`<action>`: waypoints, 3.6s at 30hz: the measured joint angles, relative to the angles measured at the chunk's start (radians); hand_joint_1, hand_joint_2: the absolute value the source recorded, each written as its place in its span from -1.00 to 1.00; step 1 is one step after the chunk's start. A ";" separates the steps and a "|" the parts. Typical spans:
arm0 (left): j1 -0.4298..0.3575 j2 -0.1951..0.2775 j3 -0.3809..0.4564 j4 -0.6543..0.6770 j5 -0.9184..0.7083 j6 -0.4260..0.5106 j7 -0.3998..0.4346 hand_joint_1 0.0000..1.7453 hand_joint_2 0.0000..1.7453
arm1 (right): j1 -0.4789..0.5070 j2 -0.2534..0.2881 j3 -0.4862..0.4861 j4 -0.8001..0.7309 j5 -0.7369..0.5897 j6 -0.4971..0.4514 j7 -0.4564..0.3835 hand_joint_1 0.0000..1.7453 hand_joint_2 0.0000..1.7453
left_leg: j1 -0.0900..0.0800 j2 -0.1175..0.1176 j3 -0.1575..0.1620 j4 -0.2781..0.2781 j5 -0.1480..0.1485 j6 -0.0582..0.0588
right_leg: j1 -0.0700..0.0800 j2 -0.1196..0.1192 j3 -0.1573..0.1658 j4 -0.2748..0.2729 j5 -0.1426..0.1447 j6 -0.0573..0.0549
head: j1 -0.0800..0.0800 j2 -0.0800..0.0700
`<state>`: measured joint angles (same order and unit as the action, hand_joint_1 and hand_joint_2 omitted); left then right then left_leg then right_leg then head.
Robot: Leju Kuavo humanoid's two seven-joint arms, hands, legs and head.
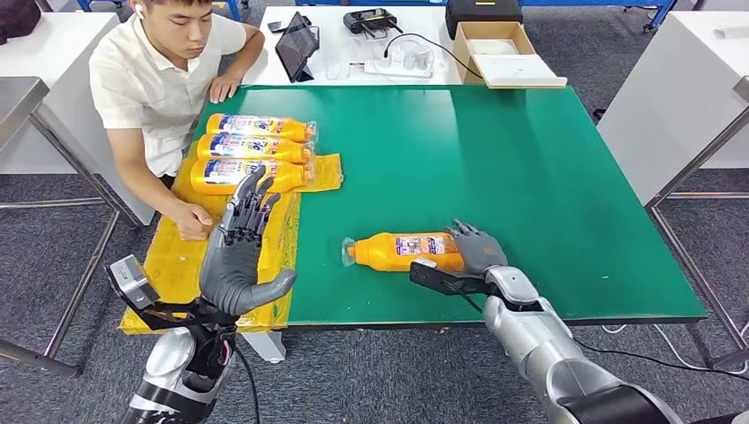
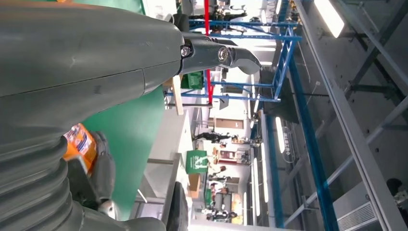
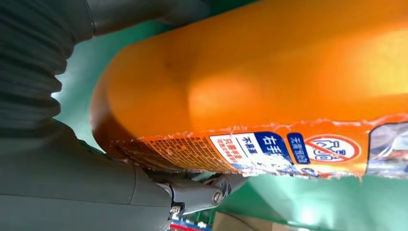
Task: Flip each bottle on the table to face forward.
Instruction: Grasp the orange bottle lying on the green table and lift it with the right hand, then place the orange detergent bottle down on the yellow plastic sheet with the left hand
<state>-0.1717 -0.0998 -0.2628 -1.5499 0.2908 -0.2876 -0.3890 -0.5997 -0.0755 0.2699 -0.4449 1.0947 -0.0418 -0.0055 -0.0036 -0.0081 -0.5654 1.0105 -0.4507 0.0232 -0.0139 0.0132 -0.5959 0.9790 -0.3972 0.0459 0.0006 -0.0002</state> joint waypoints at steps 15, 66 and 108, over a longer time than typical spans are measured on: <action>-0.057 -0.005 -0.026 0.083 0.025 0.011 -0.006 -1.00 1.00 | 0.015 -0.019 -0.090 0.022 -0.321 0.167 -0.409 1.00 1.00 | 0.002 0.004 0.006 0.000 -0.005 0.001 | 0.001 0.006 0.016 -0.001 -0.002 0.002 | 0.000 0.000; 0.100 -0.052 -0.250 0.108 0.089 0.322 0.037 0.12 1.00 | 0.414 0.212 0.258 -0.692 -0.764 -0.117 -0.558 1.00 1.00 | 0.002 -0.002 -0.020 0.000 -0.005 0.001 | 0.001 0.001 -0.008 0.000 -0.003 0.002 | 0.000 0.000; 0.094 0.053 -0.096 0.174 -0.320 0.591 0.106 1.00 1.00 | 0.674 0.167 0.302 -0.806 -0.903 -0.568 -0.661 -1.00 -1.00 | 0.002 -0.001 -0.023 0.000 -0.005 0.001 | 0.001 0.001 -0.011 0.000 -0.003 0.002 | 0.000 0.000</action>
<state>-0.0776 -0.0465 -0.3592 -1.3764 -0.0293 0.3031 -0.2832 0.0742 0.0912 0.5720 -1.2508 0.1919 -0.6099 -0.6668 -0.0015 -0.0095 -0.5884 1.0104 -0.4554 0.0238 -0.0134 0.0138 -0.6071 0.9795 -0.4000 0.0474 0.0007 0.0000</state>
